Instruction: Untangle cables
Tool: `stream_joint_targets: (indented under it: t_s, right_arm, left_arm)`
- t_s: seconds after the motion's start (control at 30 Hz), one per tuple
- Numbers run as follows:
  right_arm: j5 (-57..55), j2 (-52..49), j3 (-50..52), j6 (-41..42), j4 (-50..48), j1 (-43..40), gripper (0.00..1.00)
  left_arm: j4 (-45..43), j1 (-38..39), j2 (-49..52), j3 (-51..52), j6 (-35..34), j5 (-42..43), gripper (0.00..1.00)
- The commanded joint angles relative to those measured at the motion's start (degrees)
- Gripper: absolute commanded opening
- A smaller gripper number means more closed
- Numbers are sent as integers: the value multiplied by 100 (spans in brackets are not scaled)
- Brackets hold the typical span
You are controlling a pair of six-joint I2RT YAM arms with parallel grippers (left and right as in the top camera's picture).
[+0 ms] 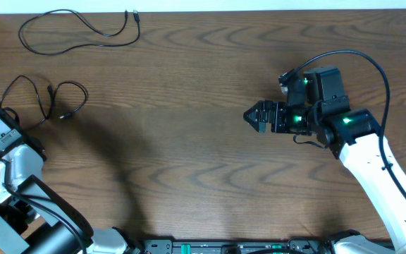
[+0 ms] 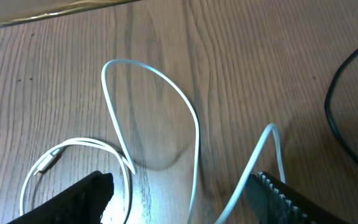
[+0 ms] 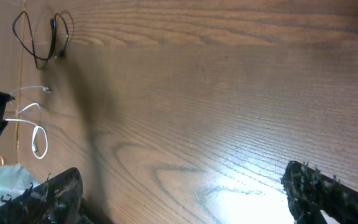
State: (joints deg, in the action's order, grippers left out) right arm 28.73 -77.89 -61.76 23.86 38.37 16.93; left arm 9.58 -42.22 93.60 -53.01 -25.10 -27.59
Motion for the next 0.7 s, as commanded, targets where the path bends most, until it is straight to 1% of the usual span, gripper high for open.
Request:
stream_joint_targets:
  t_s: [0.0,0.03,0.07,0.1,0.17,0.2,0.23,0.27,0.37,0.4,0.47,0.53,0.67]
  right_arm:
    - [28,31,-26,-17,0,42,99]
    - [28,31,-26,-17,-2,42,99]
    - [20,31,-26,-17,-15,44,99]
    - [7,31,-26,-17,-22,44,99]
    - [9,31,-26,-17,-35,44,99]
    - [9,31,-26,-17,-33,44,99]
    - [11,31,-26,-17,-26,44,99]
    - [9,31,-26,-28,-20,44,99]
    - [11,31,-26,-61,-20,44,99]
    - [11,31,-26,-72,-20,44,99]
    - [11,31,-26,-81,-22,44,99]
    - [9,31,-26,-81,-57,44,99]
    - [11,31,-26,-79,-83,44,99]
  left_arm:
    - [-90,-24,-446,-131,-72,-138,80]
    - [-109,-26,-538,-131,-72,-140,81]
    - [-107,-26,-785,-131,-72,-140,85]
    - [-94,-37,-863,-131,-72,-142,87]
    - [109,-144,-1008,-131,-87,-144,89]
    - [240,-232,-1014,-131,-223,-146,90]
    - [415,-334,-1012,-131,-409,-146,91]
    - [855,-614,-977,-127,-885,-144,91]
    - [1567,-1174,-831,-122,-1700,-133,93]
    - [1718,-1320,-774,-120,-1832,-114,94]
    - [1915,-1709,-577,-92,-1869,149,94]
    - [1954,-2059,-369,-31,-1871,612,94]
    - [1869,-2479,4,-2,-1873,1207,95]
